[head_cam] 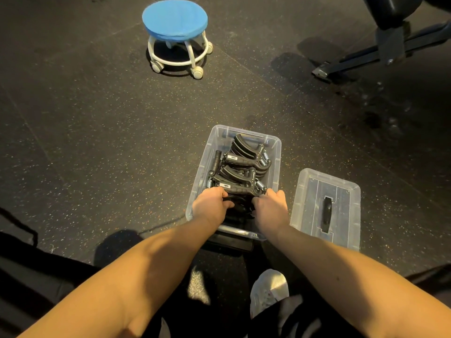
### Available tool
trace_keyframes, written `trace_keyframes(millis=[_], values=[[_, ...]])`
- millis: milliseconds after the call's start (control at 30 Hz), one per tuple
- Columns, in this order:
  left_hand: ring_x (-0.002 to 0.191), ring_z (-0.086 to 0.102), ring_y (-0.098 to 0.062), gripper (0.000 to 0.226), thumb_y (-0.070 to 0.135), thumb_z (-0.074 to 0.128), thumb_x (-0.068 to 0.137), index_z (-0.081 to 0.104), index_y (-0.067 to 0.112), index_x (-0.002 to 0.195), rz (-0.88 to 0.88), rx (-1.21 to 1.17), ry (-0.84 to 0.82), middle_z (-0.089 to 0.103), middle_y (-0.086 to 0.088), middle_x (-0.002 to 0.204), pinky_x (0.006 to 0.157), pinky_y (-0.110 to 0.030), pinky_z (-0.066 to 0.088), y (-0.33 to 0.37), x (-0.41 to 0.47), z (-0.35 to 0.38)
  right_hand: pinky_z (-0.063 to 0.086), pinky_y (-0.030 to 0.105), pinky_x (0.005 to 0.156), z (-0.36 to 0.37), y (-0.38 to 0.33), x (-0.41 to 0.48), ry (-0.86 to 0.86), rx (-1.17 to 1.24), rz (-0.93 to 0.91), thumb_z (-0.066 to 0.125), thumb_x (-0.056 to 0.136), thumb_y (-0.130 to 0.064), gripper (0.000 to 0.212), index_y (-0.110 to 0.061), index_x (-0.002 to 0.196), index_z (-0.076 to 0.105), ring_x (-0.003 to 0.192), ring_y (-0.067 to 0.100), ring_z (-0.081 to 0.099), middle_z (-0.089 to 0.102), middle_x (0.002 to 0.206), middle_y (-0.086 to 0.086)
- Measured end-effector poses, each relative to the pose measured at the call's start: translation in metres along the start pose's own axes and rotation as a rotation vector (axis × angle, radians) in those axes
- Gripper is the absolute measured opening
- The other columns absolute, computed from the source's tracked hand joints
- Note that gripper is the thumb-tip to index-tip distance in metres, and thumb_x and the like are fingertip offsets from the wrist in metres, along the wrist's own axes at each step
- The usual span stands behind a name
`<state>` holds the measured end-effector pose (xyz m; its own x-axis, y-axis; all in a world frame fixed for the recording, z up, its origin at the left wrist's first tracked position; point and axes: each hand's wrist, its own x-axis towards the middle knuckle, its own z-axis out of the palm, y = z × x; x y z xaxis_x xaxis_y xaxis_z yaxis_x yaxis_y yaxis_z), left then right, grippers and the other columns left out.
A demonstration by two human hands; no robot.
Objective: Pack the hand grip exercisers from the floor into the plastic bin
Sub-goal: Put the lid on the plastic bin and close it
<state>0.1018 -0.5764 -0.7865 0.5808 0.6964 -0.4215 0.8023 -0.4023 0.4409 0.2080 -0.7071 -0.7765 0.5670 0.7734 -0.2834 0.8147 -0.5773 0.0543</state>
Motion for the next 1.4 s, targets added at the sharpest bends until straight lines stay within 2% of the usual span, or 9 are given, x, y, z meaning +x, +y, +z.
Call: trace_keyframes(millis=[167,267,367,533,800,867,1067,1233,1400], values=[[0.085,0.065,-0.017,0.021,0.044,0.073,0.084,0.063,0.031,0.097,-0.032,-0.035,0.034,0.067,0.01,0.09,0.078,-0.034,0.056,0.001,-0.003,0.004,0.046,0.035,0.084,0.008,0.002,0.0,-0.002,0.079,0.037,0.061,0.092,-0.022,0.006,-0.026,0.091,0.066,0.094,0.017,0.056,0.063,0.083,-0.006],[0.079,0.063,-0.019,0.027,0.046,0.073,0.083,0.054,0.028,0.087,-0.129,-0.088,0.055,0.064,0.006,0.083,0.071,-0.035,0.053,0.009,-0.007,0.007,0.039,0.033,0.08,0.001,0.002,-0.002,0.009,-0.029,0.0,0.059,0.092,-0.022,0.007,-0.029,0.091,0.062,0.09,0.019,0.053,0.062,0.081,-0.005],[0.082,0.063,-0.022,0.027,0.042,0.073,0.085,0.051,0.026,0.077,-0.197,-0.109,0.042,0.064,0.002,0.084,0.081,-0.043,0.054,0.015,-0.006,0.007,0.035,0.034,0.078,-0.011,0.006,-0.005,-0.022,-0.017,-0.035,0.059,0.091,-0.022,0.008,-0.03,0.093,0.062,0.089,0.02,0.053,0.059,0.081,-0.004],[0.086,0.066,-0.023,0.023,0.031,0.072,0.086,0.053,0.025,0.074,-0.156,-0.123,-0.013,0.069,0.0,0.089,0.083,-0.039,0.055,0.016,-0.005,-0.001,0.046,0.033,0.086,-0.02,0.023,-0.002,-0.022,0.324,-0.004,0.051,0.093,-0.011,0.021,-0.023,0.095,0.068,0.089,0.024,0.06,0.064,0.088,-0.001],[0.082,0.066,-0.022,0.016,0.03,0.067,0.089,0.06,0.021,0.078,-0.031,-0.13,0.033,0.069,0.002,0.083,0.077,-0.036,0.055,0.024,-0.012,-0.013,0.056,0.029,0.081,-0.024,0.045,-0.009,0.101,0.958,0.187,0.059,0.095,-0.016,0.02,-0.025,0.103,0.075,0.082,0.004,0.067,0.073,0.091,-0.012],[0.087,0.067,-0.026,0.016,0.025,0.057,0.095,0.065,0.019,0.083,-0.007,-0.007,0.06,0.071,-0.003,0.09,0.079,-0.037,0.056,0.023,-0.016,-0.017,0.057,0.032,0.081,-0.026,0.043,-0.013,0.097,0.895,0.17,0.06,0.095,-0.017,0.02,-0.026,0.105,0.075,0.082,0.006,0.067,0.072,0.092,-0.013],[0.108,0.065,-0.033,0.029,0.005,0.046,0.094,0.065,0.009,0.115,-0.074,0.276,-0.006,0.068,-0.013,0.118,0.087,-0.041,0.052,0.005,-0.021,-0.017,0.045,0.037,0.105,-0.026,0.001,-0.001,-0.045,0.536,-0.1,0.06,0.097,-0.027,0.032,-0.026,0.128,0.066,0.124,0.019,0.055,0.063,0.132,-0.003],[0.111,0.064,-0.032,0.028,0.008,0.053,0.093,0.061,0.005,0.12,-0.17,0.115,-0.198,0.065,-0.015,0.123,0.092,-0.037,0.053,0.003,-0.012,-0.011,0.04,0.037,0.109,-0.014,-0.021,0.016,-0.136,0.507,-0.085,0.056,0.099,-0.018,0.038,-0.017,0.137,0.06,0.13,0.026,0.05,0.057,0.138,0.006],[0.118,0.06,-0.03,0.032,0.006,0.043,0.1,0.061,-0.001,0.125,-0.24,-0.161,-0.21,0.063,-0.014,0.128,0.096,-0.033,0.048,0.012,-0.006,-0.02,0.048,0.037,0.086,0.001,-0.032,0.009,0.061,0.518,0.039,0.053,0.1,-0.024,0.023,-0.013,0.115,0.066,0.106,0.025,0.056,0.057,0.113,0.006]])
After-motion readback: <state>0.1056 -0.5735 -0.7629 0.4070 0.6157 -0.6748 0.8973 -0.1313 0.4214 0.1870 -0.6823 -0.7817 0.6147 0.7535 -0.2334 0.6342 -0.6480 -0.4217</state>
